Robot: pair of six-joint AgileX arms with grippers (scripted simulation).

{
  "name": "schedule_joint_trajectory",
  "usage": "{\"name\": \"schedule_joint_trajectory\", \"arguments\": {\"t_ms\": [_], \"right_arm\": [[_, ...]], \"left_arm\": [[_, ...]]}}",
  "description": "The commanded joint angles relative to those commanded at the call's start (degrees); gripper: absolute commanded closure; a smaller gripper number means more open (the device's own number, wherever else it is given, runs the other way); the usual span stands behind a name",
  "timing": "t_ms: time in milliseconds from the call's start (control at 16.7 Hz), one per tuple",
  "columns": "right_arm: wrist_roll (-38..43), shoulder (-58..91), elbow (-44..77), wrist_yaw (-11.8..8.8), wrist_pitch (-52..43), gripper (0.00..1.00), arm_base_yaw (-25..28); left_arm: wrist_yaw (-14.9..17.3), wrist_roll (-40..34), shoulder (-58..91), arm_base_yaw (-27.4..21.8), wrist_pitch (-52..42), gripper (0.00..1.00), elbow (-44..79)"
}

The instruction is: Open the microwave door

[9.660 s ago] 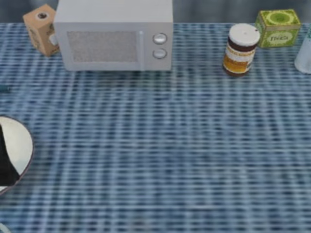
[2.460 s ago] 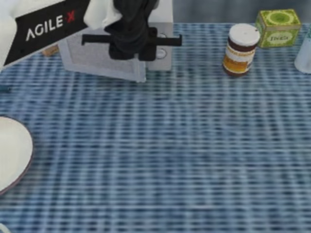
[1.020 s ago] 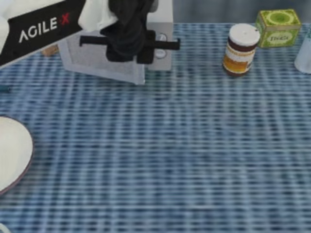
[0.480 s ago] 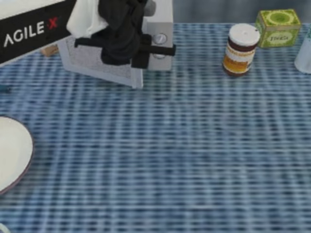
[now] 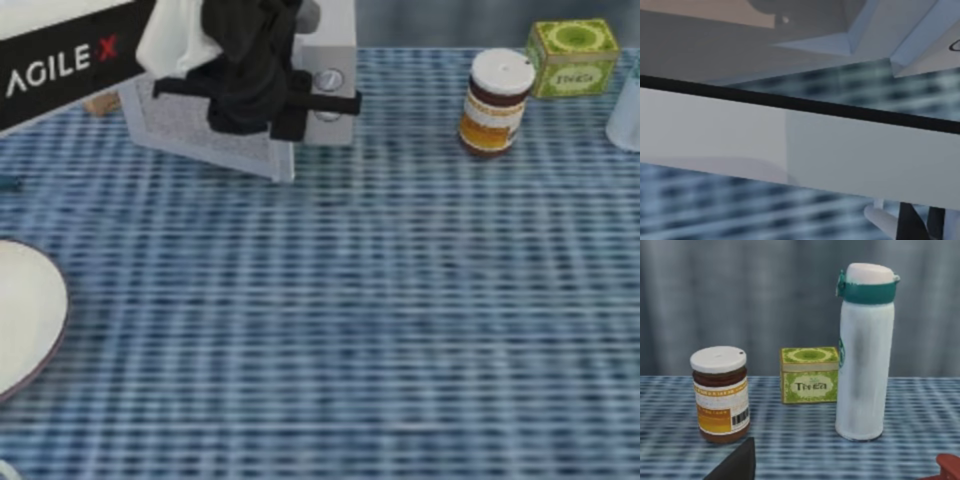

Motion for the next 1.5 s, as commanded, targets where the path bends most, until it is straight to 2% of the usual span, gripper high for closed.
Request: {"name": "schedule_joint_trajectory", "arguments": {"t_ms": [780,960,1320,1500], "right_arm": [[0.00,0.00,0.00,0.00,0.00,0.00,0.00],[0.00,0.00,0.00,0.00,0.00,0.00,0.00],[0.00,0.00,0.00,0.00,0.00,0.00,0.00],[0.00,0.00,0.00,0.00,0.00,0.00,0.00]], "left_arm": [[0.00,0.00,0.00,0.00,0.00,1.00,0.00],[0.65,0.52,-0.45,-0.20,0.43,1.00,-0.77],[3.68,6.61,-4.76,1.38,2.85,1.00,-7.05],[3.81,6.85,-5.04,1.44,3.05,1.00,-7.20]]}}
